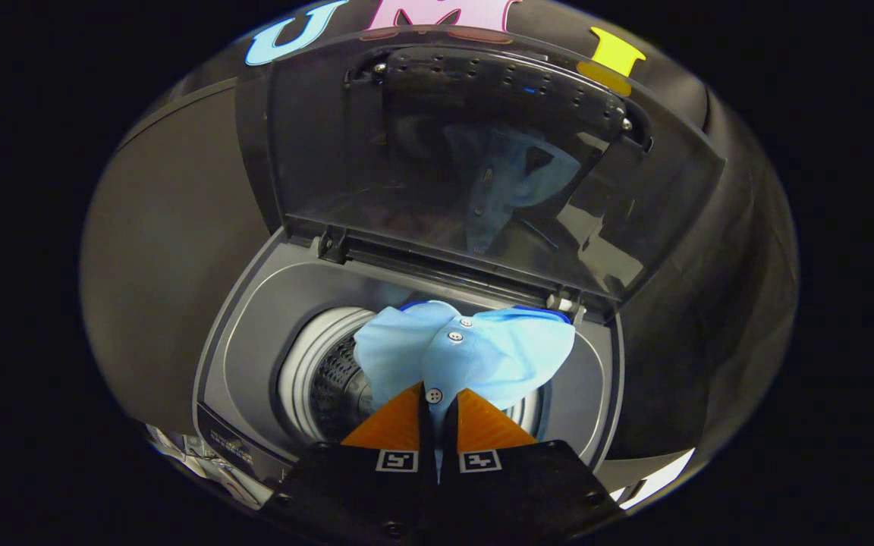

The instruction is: Put the clothes into the washing machine and then close the washing machine lid.

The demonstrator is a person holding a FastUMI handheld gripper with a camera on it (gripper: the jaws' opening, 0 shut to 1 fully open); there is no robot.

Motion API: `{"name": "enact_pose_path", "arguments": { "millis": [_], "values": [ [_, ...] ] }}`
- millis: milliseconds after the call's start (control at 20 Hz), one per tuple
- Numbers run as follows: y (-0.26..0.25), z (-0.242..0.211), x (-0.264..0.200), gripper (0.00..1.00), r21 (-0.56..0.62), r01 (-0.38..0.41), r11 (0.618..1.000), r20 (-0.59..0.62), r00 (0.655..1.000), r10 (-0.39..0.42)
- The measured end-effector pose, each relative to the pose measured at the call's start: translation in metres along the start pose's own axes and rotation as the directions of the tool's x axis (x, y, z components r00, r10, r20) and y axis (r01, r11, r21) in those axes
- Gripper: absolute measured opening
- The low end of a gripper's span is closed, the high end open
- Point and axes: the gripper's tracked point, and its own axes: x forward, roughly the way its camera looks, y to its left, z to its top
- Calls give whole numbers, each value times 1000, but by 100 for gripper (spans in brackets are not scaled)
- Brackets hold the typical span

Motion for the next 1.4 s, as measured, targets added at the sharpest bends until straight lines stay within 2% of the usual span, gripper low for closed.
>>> {"name": "enact_pose_path", "arguments": {
  "millis": [300,800,1050,1150,1300,1350,1400],
  "values": [
    [11,-25,17,5,33,-57,998,-52,997,58],
    [4,-44,41,5,96,32,995,-142,990,-18],
    [8,-43,46,6,138,37,990,-121,992,-21],
    [0,-46,46,8,159,80,984,-126,990,-61],
    [2,-51,42,20,186,88,979,-147,987,-60],
    [8,-53,43,20,209,71,975,-140,989,-42],
    [9,-51,41,29,215,70,974,-142,989,-40]
  ]
}}
